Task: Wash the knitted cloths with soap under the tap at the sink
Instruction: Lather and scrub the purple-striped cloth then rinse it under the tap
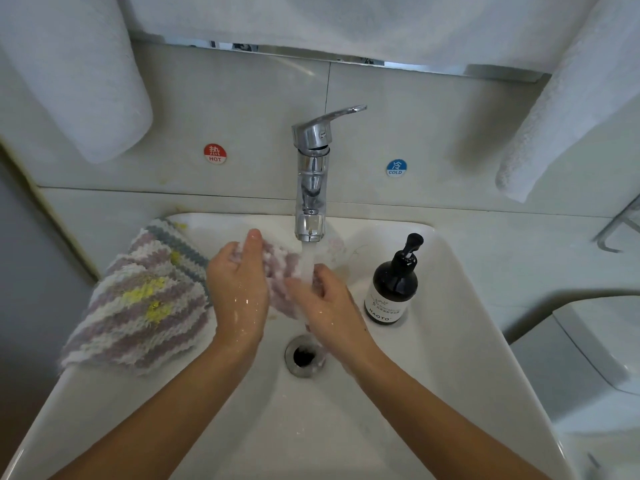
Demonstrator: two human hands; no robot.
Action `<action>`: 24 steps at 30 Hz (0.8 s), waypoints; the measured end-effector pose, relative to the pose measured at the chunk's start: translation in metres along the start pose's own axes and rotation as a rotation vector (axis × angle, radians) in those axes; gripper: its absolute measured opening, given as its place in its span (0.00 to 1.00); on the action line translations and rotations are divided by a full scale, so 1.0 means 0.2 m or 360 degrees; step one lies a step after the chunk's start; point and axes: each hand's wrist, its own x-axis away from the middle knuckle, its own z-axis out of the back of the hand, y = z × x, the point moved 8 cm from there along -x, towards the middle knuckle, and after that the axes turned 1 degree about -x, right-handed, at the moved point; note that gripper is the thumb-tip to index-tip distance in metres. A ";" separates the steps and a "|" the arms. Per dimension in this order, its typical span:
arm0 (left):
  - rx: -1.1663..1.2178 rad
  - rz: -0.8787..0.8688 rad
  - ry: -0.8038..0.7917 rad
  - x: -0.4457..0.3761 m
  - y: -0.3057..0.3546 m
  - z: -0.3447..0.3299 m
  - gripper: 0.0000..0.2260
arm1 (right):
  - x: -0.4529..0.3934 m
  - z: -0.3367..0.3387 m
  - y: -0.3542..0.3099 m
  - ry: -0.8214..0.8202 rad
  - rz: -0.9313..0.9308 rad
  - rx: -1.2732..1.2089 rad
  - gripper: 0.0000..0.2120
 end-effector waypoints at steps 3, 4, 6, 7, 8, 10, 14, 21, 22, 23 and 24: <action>-0.0013 -0.0033 0.0070 -0.03 -0.01 0.03 0.17 | -0.01 -0.04 0.01 -0.0087 -0.0053 0.0099 0.19; -0.0018 -0.0054 0.0075 -0.03 0.00 0.03 0.18 | -0.01 -0.05 0.02 -0.0090 -0.0074 0.0130 0.20; -0.0029 -0.0129 0.0075 -0.02 0.02 0.04 0.20 | -0.01 -0.05 0.02 -0.0105 -0.0137 0.0164 0.23; -0.0033 -0.0164 0.0074 -0.01 0.04 0.04 0.20 | -0.01 -0.05 0.02 -0.0134 -0.0174 0.0130 0.25; -0.0041 -0.0189 0.0076 -0.01 0.05 0.04 0.20 | -0.01 -0.04 0.02 -0.0167 -0.0210 0.0078 0.26; -0.0027 -0.0214 0.0083 0.00 0.08 0.05 0.18 | -0.01 -0.02 0.05 -0.0232 -0.0284 -0.0008 0.18; 0.0003 -0.0197 0.0086 0.00 0.07 0.05 0.17 | 0.00 -0.02 0.06 -0.0327 -0.0269 -0.0171 0.03; -0.0033 -0.0115 -0.0251 0.09 0.01 -0.07 0.08 | -0.02 0.03 0.01 -0.0021 -0.0027 -0.0270 0.10; -0.0029 -0.0114 -0.0304 0.12 0.02 -0.09 0.06 | -0.02 0.05 0.01 0.0011 -0.0039 -0.0320 0.10; -0.0025 -0.0113 -0.0361 0.14 0.02 -0.10 0.04 | -0.02 0.06 0.01 0.0048 -0.0059 -0.0377 0.10; -0.0028 -0.0105 -0.0421 0.16 0.02 -0.12 0.02 | -0.02 0.08 0.01 0.0092 -0.0080 -0.0429 0.09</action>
